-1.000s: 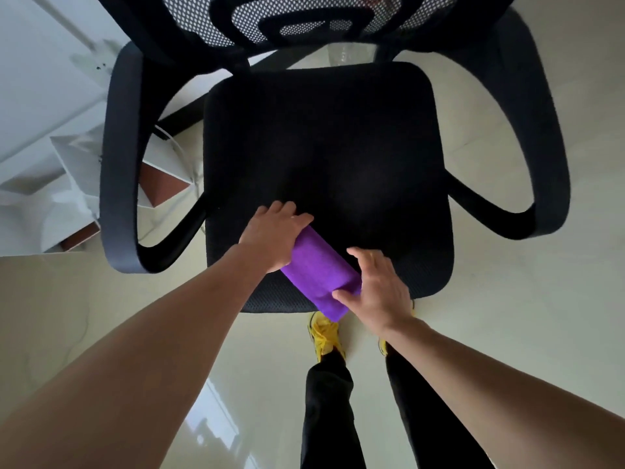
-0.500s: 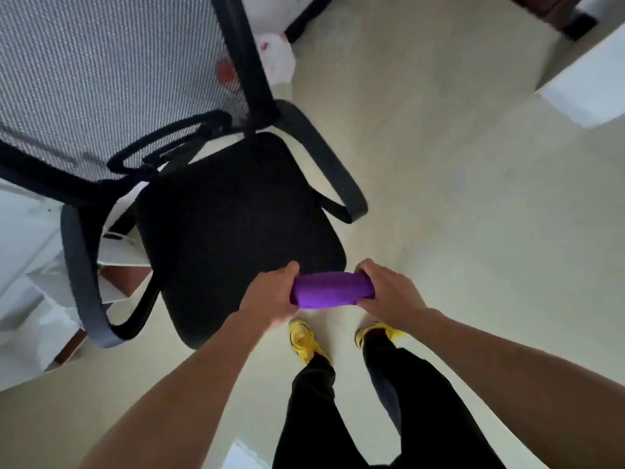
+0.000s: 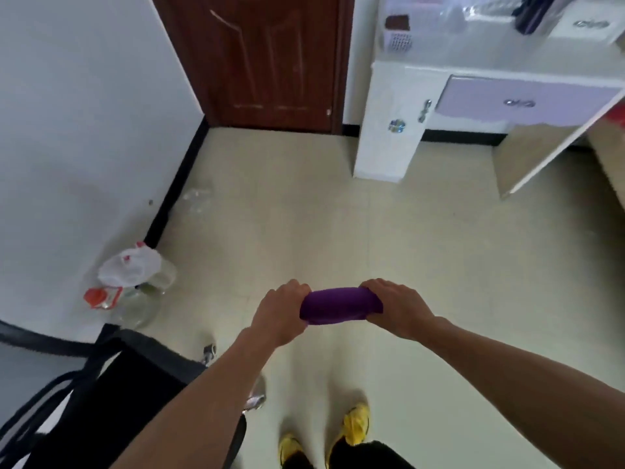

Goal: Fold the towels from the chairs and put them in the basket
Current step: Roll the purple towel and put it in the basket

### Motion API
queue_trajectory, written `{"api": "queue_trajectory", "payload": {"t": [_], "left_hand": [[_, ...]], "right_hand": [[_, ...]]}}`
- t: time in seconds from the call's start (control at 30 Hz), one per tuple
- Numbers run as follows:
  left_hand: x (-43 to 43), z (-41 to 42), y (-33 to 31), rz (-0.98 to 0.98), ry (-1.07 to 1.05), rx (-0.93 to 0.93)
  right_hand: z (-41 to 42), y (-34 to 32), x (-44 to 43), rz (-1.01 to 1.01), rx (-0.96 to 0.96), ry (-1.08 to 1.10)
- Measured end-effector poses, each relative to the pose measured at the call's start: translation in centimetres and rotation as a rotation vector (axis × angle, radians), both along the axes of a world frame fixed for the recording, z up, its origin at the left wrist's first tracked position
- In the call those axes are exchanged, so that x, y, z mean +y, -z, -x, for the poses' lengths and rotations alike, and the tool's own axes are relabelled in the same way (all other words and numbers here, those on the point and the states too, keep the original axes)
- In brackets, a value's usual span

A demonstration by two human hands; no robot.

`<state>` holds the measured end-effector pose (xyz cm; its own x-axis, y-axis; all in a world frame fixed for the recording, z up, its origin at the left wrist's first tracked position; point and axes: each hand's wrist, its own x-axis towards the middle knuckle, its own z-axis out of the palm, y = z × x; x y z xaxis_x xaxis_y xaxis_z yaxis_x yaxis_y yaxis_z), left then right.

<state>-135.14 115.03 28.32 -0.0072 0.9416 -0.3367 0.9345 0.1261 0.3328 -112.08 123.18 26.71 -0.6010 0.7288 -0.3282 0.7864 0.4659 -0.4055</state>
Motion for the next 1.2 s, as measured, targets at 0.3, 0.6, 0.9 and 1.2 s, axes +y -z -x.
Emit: {"api": "queue_trajectory", "payload": {"t": [0.3,0.6,0.9,1.2], "left_hand": [[19.2,-4.6,-5.2,-0.111,0.216,0.028],[43.9,-7.4,-8.0,-0.179,0.391,-0.03],[63.3,-11.7,-10.2,-0.204,0.515,-0.049],[80.7,-15.3,-9.4,-0.127,0.285,-0.167]], "right_hand": [[-6.3,-5.2,16.2,-0.153,0.038,0.167],[-9.7,-8.0,36.4,-0.231,0.027,0.369],[-14.4,-10.6,52.5,-0.255,0.064,0.533],[-18.1,-10.3,73.6,-0.143,0.166,0.522]]}}
